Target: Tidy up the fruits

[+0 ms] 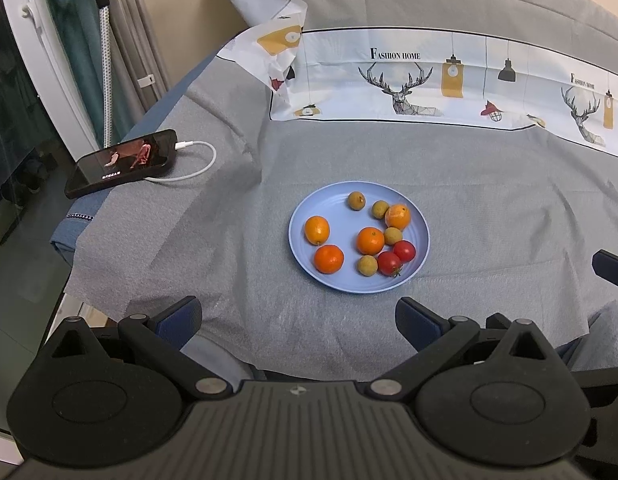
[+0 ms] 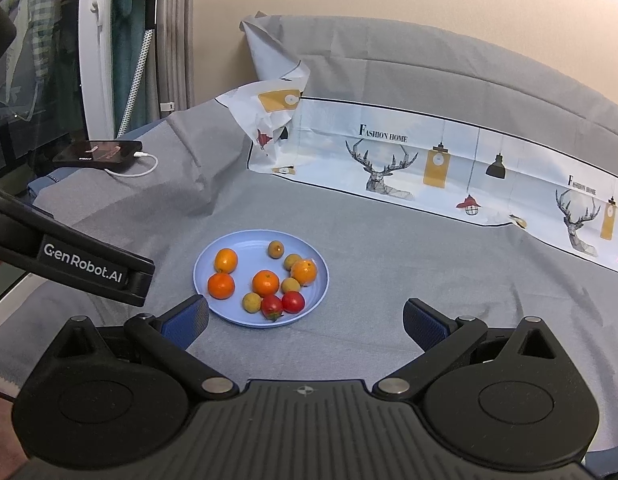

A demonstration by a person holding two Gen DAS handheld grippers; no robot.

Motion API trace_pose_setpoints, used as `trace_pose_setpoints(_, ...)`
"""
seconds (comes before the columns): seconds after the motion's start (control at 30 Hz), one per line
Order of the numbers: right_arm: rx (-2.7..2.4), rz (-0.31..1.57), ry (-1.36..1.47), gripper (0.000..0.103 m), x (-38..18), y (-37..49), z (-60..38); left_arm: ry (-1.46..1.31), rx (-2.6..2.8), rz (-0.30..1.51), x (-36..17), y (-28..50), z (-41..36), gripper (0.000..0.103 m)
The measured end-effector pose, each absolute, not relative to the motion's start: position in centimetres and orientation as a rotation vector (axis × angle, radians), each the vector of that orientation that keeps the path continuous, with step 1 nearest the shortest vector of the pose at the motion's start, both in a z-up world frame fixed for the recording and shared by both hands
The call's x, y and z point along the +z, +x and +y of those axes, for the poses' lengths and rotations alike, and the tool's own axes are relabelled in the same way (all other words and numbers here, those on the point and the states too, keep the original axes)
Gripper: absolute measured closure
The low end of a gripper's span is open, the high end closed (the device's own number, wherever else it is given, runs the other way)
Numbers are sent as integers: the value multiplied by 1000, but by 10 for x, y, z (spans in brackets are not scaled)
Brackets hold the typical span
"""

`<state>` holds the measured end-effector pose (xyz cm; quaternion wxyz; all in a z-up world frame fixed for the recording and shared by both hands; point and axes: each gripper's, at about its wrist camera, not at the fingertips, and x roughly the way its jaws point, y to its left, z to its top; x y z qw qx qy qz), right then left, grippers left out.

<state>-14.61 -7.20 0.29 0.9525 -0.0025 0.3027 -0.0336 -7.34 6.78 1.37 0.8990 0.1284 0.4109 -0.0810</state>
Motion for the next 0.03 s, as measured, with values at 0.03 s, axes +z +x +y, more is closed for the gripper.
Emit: trace_pose_setpoints(0.03, -66, 616, -4, 1, 3, -146, -72, 265, -167, 851, 13, -73, 67, 0)
